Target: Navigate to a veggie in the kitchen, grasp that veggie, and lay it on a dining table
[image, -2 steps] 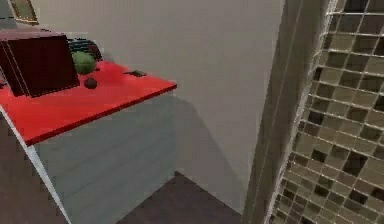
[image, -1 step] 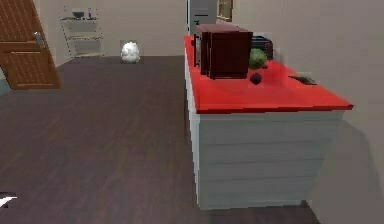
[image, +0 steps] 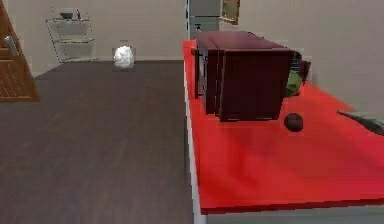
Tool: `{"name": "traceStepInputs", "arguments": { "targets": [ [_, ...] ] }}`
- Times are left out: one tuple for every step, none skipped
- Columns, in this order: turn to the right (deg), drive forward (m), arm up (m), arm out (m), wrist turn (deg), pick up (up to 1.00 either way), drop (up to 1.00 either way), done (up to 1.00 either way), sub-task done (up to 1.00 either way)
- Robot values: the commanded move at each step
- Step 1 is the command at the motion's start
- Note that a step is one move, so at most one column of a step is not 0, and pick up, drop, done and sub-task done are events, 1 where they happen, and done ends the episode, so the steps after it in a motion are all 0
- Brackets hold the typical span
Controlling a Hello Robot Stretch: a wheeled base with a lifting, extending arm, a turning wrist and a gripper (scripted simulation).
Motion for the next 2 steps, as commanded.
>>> {"name": "traceStepInputs", "arguments": {
  "targets": [
    [-45.0,0.0,0.0,0.0,0.0,0.0,0.0,0.0,0.0],
    [-15.0,0.0,0.0,0.0,0.0,0.0,0.0,0.0,0.0]
  ]
}}
